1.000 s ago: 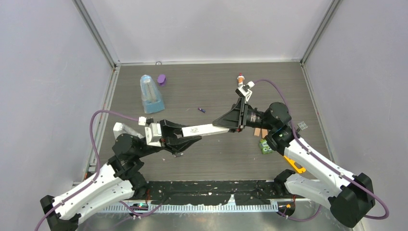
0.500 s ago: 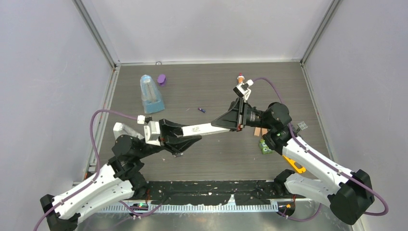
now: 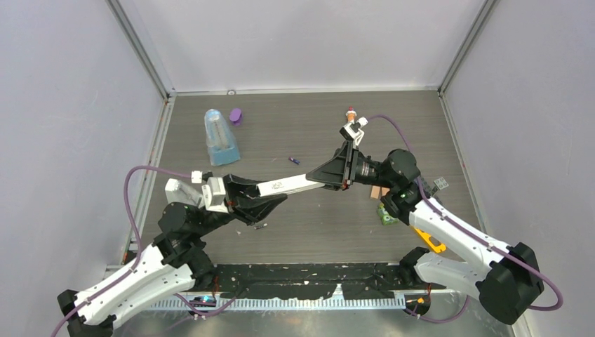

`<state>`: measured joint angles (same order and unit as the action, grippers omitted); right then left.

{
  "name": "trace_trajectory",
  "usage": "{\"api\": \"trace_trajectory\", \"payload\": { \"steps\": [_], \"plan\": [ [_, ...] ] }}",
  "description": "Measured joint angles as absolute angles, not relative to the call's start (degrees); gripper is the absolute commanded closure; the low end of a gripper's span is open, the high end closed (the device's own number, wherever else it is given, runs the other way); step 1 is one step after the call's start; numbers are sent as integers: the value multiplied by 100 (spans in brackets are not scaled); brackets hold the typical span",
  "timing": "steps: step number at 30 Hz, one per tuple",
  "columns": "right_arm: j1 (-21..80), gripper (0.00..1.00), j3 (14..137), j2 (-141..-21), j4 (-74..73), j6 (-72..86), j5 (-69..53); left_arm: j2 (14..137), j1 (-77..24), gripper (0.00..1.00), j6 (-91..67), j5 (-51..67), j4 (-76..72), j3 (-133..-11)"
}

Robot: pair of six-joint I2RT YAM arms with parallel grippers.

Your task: Load the batteries into the remote control

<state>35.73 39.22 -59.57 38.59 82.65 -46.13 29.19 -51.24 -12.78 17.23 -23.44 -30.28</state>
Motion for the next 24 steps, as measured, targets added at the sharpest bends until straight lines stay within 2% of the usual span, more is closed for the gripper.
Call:
{"api": "trace_trajectory", "payload": {
  "steps": [5,18,24],
  "plan": [
    [3551,42,4021,-5741,2941,7568,-4368,2805,-5124,100,-1186,1599,-2165,-3030],
    [3465,44,4294,-5511,1461,6484,-4182,2571,-5122,100,-764,1494,-1347,-3170],
    [3463,37,4423,-5509,1028,6169,-4147,2576,-5120,100,-543,1503,-1028,-3277]
  ]
}}
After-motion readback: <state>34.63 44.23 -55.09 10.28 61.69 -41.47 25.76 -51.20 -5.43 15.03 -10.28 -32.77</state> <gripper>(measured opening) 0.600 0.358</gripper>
